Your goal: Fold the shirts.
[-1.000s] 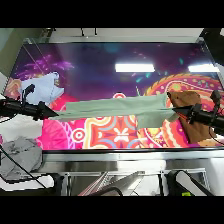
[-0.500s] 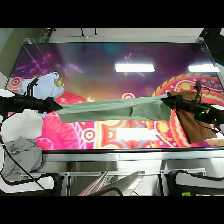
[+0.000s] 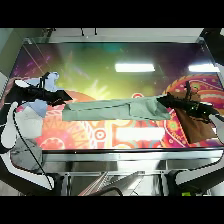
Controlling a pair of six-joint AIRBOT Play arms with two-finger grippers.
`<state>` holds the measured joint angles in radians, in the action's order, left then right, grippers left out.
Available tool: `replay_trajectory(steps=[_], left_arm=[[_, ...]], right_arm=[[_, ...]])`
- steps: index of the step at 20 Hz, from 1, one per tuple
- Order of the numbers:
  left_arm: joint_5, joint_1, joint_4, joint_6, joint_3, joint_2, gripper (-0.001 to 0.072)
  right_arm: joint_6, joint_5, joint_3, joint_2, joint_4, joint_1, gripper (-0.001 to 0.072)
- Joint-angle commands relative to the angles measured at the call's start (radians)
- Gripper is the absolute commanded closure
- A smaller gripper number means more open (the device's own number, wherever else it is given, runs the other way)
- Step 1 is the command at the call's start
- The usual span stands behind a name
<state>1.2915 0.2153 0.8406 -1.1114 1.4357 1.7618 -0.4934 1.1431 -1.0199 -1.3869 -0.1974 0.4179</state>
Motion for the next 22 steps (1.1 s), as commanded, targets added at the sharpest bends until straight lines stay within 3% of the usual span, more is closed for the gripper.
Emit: replay_trajectory(steps=[1, 3, 5, 7, 8, 9, 10, 11, 15, 22], left_arm=[[0.100, -0.005, 0.002, -0.062, 0.137, 0.070, 0.0006], [0.148, -0.005, 0.002, -0.069, 0.209, 0.058, 0.0006], [0.178, -0.005, 0.002, -0.095, 0.272, 0.048, 0.0007], [0.213, -0.005, 0.001, -0.137, 0.328, 0.047, 0.0007], [0.229, -0.005, -0.005, -0.150, 0.342, 0.047, 0.0045], [0.251, -0.005, -0.006, -0.164, 0.352, 0.047, 0.0311], [0.268, -0.005, -0.008, -0.165, 0.353, 0.047, 0.0628], [0.286, -0.005, -0.018, -0.165, 0.351, 0.047, 0.0691], [0.315, -0.019, -0.130, -0.163, 0.318, 0.047, 0.0692], [0.276, -0.149, -0.133, -0.153, 0.314, 0.047, 0.0692]], right_arm=[[-0.019, 0.007, -0.090, 0.010, -0.056, 0.019, 0.0178], [-0.188, -0.026, -0.167, 0.019, -0.249, 0.029, 0.0016], [-0.337, -0.021, -0.202, 0.002, -0.431, 0.029, 0.0017], [-0.351, 0.013, -0.202, -0.027, -0.446, 0.029, 0.0016], [-0.353, 0.026, -0.202, -0.040, -0.447, 0.029, 0.0016], [-0.353, 0.032, -0.202, -0.051, -0.447, 0.029, 0.0017], [-0.353, 0.032, -0.202, -0.061, -0.449, 0.029, 0.0016], [-0.353, 0.032, -0.202, -0.069, -0.451, 0.029, 0.0016], [-0.371, 0.067, -0.205, -0.069, -0.485, 0.031, 0.0017], [-0.398, 0.153, -0.273, -0.052, -0.492, 0.040, 0.0017]])
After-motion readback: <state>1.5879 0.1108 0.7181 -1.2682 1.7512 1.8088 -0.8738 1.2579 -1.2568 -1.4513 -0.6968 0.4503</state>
